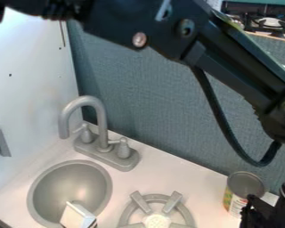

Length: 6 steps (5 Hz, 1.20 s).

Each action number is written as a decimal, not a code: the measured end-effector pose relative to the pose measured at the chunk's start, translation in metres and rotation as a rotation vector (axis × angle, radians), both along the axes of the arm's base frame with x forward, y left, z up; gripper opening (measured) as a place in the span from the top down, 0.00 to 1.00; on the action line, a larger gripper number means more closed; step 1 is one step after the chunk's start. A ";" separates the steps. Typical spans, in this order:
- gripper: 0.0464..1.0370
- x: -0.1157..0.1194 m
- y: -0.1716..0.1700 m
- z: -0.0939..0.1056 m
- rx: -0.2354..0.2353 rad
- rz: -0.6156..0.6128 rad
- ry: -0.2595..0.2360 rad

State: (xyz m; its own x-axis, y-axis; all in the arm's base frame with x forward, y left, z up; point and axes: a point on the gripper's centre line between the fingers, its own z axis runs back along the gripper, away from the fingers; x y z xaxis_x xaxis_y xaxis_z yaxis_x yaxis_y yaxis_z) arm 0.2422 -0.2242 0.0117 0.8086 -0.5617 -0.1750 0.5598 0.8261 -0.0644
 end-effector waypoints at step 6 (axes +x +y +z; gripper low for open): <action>0.04 0.050 0.003 -0.076 0.049 -0.026 0.057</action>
State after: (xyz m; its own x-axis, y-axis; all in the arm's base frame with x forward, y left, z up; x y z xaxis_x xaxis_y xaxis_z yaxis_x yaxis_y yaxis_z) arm 0.2920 -0.2215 -0.0644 0.7821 -0.5717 -0.2478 0.5774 0.8145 -0.0566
